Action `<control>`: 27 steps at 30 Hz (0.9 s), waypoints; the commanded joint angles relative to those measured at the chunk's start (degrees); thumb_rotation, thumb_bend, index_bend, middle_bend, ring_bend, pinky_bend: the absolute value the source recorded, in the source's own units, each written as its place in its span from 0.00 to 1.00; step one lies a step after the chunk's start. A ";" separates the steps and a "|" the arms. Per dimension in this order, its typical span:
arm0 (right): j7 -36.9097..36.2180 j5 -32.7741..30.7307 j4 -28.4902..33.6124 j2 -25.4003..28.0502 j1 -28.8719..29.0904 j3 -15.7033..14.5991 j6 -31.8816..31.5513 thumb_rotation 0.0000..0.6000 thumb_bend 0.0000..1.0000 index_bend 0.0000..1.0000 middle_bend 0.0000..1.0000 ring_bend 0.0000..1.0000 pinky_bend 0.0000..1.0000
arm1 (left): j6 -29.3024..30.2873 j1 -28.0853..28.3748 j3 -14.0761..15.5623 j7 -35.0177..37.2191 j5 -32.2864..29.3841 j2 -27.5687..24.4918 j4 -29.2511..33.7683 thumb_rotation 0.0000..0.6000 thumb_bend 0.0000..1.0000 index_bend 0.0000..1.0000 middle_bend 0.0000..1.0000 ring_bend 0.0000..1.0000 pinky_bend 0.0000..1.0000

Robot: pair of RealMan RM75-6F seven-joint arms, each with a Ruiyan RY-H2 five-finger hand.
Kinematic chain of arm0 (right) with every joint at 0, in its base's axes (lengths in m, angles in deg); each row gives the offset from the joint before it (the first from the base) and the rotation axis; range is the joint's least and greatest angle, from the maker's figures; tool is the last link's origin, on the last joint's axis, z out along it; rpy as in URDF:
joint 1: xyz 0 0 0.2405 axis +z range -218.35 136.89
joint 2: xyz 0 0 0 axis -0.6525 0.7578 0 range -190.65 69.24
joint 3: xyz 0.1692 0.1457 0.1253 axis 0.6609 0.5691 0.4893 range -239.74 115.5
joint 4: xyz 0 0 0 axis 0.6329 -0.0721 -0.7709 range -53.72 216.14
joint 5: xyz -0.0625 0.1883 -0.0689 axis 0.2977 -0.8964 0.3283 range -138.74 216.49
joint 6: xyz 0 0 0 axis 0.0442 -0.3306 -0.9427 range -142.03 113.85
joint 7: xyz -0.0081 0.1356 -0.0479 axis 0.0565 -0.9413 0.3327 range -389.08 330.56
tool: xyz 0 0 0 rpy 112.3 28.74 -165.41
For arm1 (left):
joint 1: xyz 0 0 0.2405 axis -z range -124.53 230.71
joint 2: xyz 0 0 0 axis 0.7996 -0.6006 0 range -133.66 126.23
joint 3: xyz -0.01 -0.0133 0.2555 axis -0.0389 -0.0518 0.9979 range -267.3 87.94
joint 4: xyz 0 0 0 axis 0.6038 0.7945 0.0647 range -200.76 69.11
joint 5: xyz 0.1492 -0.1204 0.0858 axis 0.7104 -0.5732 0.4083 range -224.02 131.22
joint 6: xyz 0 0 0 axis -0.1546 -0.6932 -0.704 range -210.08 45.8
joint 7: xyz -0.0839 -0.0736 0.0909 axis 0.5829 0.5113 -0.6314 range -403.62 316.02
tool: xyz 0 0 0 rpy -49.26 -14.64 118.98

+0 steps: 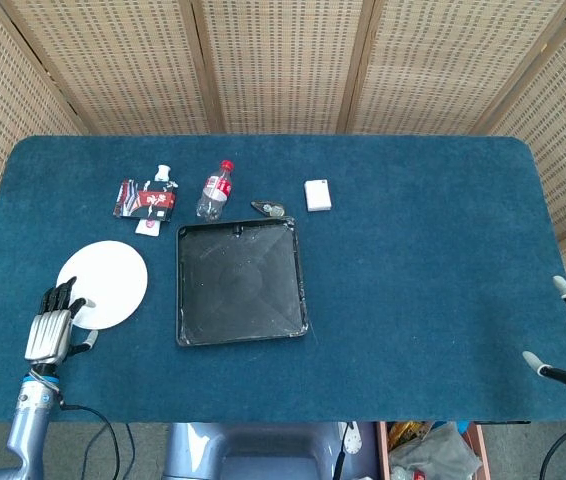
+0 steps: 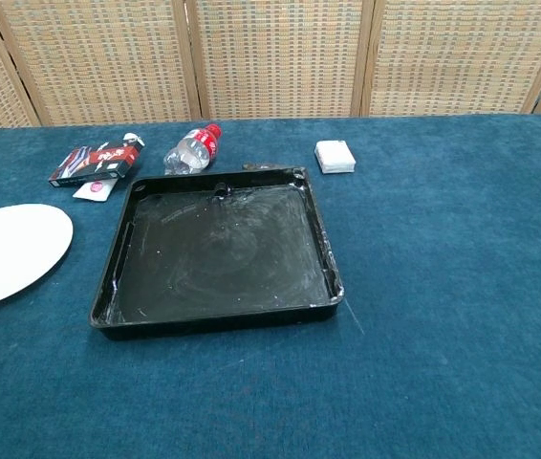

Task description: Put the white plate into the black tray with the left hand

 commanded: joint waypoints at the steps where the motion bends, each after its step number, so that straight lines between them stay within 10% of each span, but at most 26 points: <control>1: -0.11 -0.09 -0.06 0.06 0.04 0.00 0.14 1.00 0.00 0.00 0.00 0.00 0.00 | -0.29 0.23 -0.12 0.11 -0.16 0.15 -0.18 1.00 0.33 0.36 0.00 0.00 0.00; 19: -0.63 -0.40 -0.14 0.06 0.21 0.03 0.64 1.00 0.00 0.00 0.00 0.00 0.00 | -2.80 2.92 -2.46 -0.15 -2.53 1.70 -1.86 1.00 0.50 0.49 0.00 0.00 0.00; 27: -0.61 -0.26 -0.12 -0.03 0.30 0.02 0.68 1.00 0.00 0.00 0.00 0.00 0.00 | 4.60 2.90 -5.34 8.88 -0.53 1.43 -1.70 1.00 0.51 0.71 0.00 0.00 0.00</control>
